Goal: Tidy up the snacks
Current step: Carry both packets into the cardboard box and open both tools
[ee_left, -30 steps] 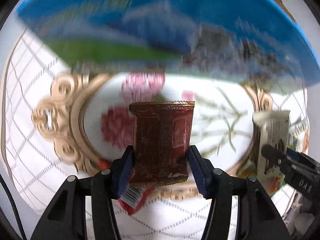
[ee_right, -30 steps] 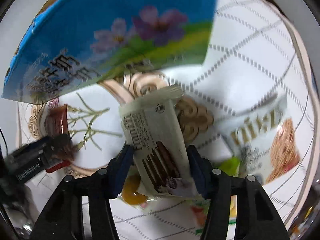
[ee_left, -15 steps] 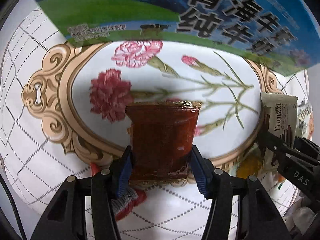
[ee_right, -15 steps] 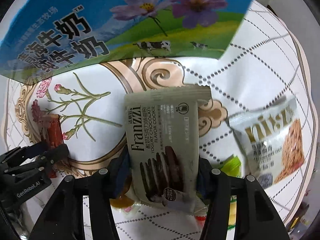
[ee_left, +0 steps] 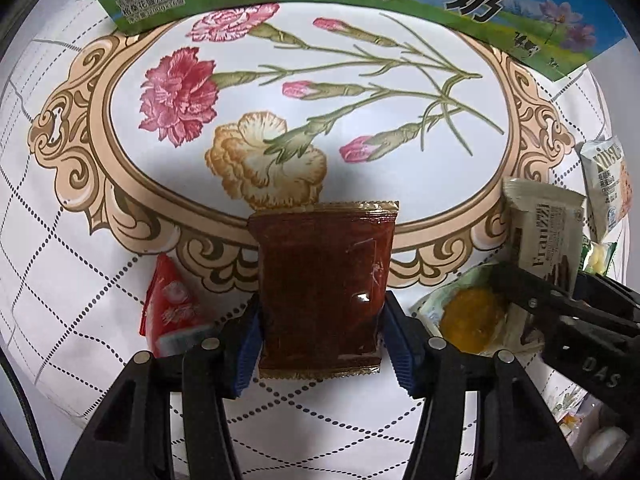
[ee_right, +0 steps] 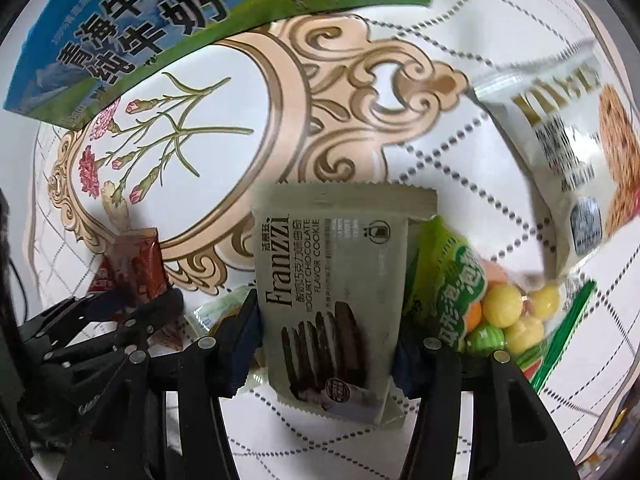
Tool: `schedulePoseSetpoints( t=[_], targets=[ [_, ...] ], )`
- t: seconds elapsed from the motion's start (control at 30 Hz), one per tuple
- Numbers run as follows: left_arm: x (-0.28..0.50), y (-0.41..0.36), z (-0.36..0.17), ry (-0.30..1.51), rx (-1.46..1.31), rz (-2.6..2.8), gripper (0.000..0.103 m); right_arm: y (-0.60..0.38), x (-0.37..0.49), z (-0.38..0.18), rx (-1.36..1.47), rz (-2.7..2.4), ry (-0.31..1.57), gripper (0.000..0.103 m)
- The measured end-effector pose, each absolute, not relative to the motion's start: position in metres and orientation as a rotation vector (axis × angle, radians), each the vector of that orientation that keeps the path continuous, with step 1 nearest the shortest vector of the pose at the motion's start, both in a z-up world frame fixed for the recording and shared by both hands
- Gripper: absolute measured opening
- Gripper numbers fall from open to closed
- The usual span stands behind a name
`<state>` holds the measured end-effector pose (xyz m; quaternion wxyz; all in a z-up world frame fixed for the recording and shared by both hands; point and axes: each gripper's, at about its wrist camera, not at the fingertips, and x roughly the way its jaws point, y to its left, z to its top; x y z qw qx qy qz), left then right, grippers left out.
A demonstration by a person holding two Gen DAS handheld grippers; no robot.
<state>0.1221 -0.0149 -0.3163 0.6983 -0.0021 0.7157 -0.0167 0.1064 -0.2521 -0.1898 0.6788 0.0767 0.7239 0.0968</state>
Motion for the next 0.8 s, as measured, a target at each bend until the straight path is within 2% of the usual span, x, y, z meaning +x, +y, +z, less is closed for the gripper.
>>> schedulePoseSetpoints(
  t=[0.2, 0.43, 0.57, 0.8],
  targets=[
    [0.123, -0.001, -0.281, 1.549, -0.027, -0.057, 0.053, -0.252, 0.099, -0.165, 0.221, 0.236, 1.585, 0.057],
    [0.131, 0.005, -0.204, 1.442, -0.098, -0.140, 0.053, -0.259, 0.096, -0.105, 0.377, 0.313, 1.491, 0.057],
    [0.144, 0.010, -0.147, 1.356, -0.150, -0.188, 0.053, -0.261, 0.114, -0.055, 0.436, 0.375, 1.396, 0.057],
    [0.201, 0.022, -0.081, 1.248, -0.176, -0.220, 0.053, -0.269, 0.184, 0.039, 0.436, 0.459, 1.211, 0.057]
  ],
)
